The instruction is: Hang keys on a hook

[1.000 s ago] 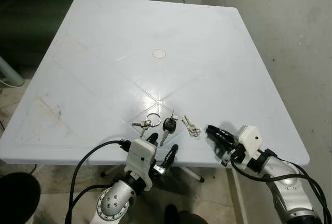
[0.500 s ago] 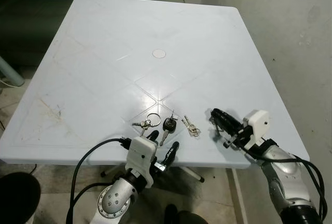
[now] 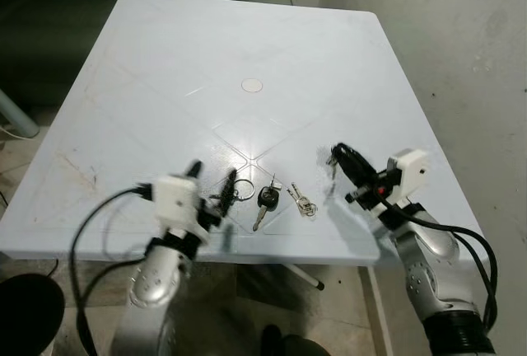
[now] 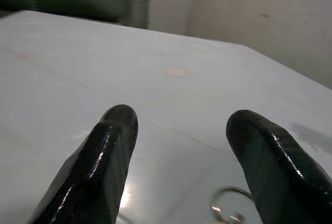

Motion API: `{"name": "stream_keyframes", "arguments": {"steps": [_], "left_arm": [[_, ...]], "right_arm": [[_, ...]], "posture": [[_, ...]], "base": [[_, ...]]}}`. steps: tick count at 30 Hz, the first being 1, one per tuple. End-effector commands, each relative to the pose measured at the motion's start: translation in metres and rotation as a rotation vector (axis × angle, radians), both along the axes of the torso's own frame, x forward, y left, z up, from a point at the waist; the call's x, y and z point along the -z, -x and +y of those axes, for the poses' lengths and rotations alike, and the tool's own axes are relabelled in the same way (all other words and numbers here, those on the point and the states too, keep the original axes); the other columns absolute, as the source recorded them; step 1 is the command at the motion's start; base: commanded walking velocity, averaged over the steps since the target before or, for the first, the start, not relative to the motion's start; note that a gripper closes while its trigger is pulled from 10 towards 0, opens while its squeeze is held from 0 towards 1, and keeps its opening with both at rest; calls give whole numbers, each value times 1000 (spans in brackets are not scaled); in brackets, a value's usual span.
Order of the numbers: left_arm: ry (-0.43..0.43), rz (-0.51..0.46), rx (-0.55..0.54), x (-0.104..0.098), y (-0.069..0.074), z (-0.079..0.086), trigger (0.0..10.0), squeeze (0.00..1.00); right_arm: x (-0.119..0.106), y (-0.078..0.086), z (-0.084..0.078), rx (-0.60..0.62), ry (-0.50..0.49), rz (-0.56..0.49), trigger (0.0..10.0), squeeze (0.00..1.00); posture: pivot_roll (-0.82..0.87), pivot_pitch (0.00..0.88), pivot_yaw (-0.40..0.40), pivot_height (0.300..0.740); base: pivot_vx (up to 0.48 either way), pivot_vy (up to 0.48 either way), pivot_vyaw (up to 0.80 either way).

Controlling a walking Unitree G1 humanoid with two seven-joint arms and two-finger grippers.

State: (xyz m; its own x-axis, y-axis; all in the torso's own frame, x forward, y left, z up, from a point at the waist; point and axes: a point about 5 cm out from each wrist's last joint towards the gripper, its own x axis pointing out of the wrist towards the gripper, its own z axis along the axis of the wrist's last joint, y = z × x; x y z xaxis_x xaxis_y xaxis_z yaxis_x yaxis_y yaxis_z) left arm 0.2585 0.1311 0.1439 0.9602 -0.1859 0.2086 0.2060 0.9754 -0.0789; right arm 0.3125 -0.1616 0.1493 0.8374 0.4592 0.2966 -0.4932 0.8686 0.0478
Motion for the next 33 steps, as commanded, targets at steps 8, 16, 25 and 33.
{"name": "stream_keyframes", "arguments": {"steps": [8, 16, 25, 33], "left_arm": [[0, -60, -81, -20, -13, 19, 10000, 0], [-22, -1, -255, -23, -35, 69, 10000, 0], [-45, 13, -327, -23, -42, 78, 10000, 0], [-26, 4, -326, -26, -48, 75, 10000, 0]], "right_arm": [[-13, -6, 4, 103, -35, -20, 10000, 0], [0, -18, 19, 212, 28, 91, 10000, 0], [3, -22, 28, 246, 72, 96, 10000, 0], [2, -23, 31, 245, 82, 90, 10000, 0]], "posture": [[-67, 127, -89, 740], [-68, 98, -78, 740], [-70, 93, -67, 740], [-67, 80, -66, 740]], "base": [[0, 0, 0], [0, 0, 0], [0, 0, 0], [0, 0, 0]]}}
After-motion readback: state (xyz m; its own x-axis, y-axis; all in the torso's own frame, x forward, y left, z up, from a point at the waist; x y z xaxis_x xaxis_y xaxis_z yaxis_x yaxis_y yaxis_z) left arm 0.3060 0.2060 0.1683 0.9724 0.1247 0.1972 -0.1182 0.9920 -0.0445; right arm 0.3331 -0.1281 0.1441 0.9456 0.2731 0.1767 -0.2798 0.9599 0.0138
